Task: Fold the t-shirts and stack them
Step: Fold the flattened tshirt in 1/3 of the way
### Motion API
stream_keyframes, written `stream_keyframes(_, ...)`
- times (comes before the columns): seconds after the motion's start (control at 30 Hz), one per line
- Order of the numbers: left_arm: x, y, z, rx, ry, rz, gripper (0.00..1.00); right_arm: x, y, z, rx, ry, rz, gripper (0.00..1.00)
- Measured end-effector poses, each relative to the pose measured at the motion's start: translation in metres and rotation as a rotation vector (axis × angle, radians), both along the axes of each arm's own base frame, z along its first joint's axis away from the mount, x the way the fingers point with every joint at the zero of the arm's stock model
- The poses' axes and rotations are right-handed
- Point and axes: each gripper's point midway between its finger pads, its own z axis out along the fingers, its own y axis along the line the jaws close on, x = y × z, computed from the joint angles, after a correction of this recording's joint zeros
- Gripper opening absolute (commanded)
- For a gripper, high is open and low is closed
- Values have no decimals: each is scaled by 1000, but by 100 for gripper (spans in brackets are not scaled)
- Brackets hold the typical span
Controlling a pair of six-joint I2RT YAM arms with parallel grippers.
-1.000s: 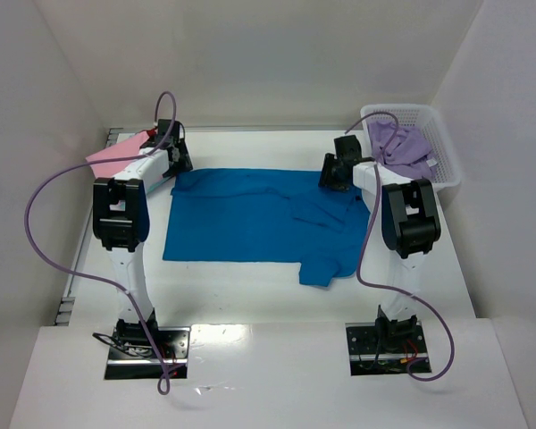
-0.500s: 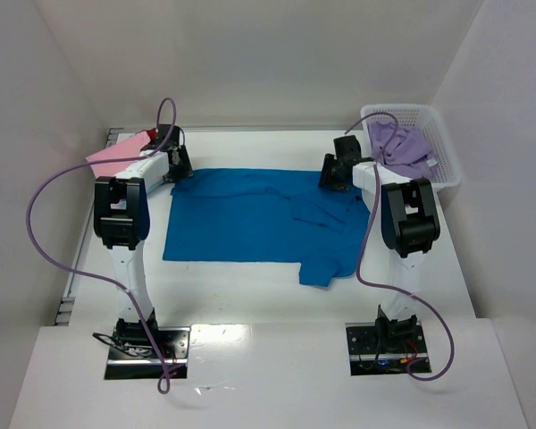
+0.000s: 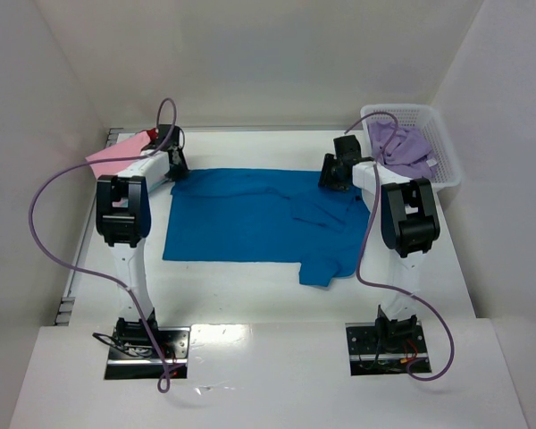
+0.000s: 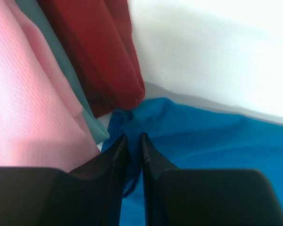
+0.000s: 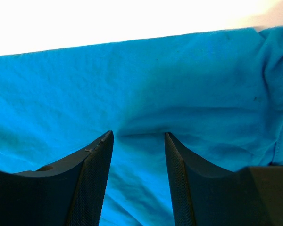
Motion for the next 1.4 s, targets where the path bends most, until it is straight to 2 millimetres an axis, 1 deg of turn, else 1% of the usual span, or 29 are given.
stream_keyframes(0.07, 2, 3, 1, 2, -6, 7, 28, 0, 0, -2, -3, 3, 1, 52)
stream_keyframes(0.17, 3, 7, 1, 11, -10, 18, 29, -1, -2, -7, -11, 14, -1, 49)
stream_keyframes(0.27, 4, 10, 2, 22, -14, 28, 29, 1, -2, -7, -14, 13, -1, 49)
stream_keyframes(0.37, 6, 12, 3, 32, -22, 35, 32, 1, -2, -8, -15, 15, -2, 49)
stream_keyframes(0.57, 11, 18, 6, 33, -47, 48, 45, 1, -2, -9, -15, 15, -2, 49)
stream_keyframes(0.67, 14, 18, 8, 29, -61, 45, 50, 2, -2, -9, -15, 15, -2, 49)
stream_keyframes(0.8, 22, 14, 14, 9, -90, 31, 51, 2, -2, -9, -15, 15, -2, 49)
stream_keyframes(0.87, 25, 12, 16, -3, -102, 23, 42, 2, -2, -8, -15, 14, -2, 49)
stream_keyframes(0.9, 26, 11, 17, -10, -108, 17, 34, 2, -2, -8, -15, 14, -2, 49)
stream_keyframes(1.1, 32, 9, 19, -29, -125, 2, 32, 2, -2, -9, -16, 14, -3, 49)
stream_keyframes(1.3, 31, 14, 12, -9, -109, 18, 31, 2, -2, -9, -17, 14, -4, 49)
stream_keyframes(1.4, 31, 15, 11, -3, -107, 23, 25, 2, -2, -8, -17, 14, -4, 49)
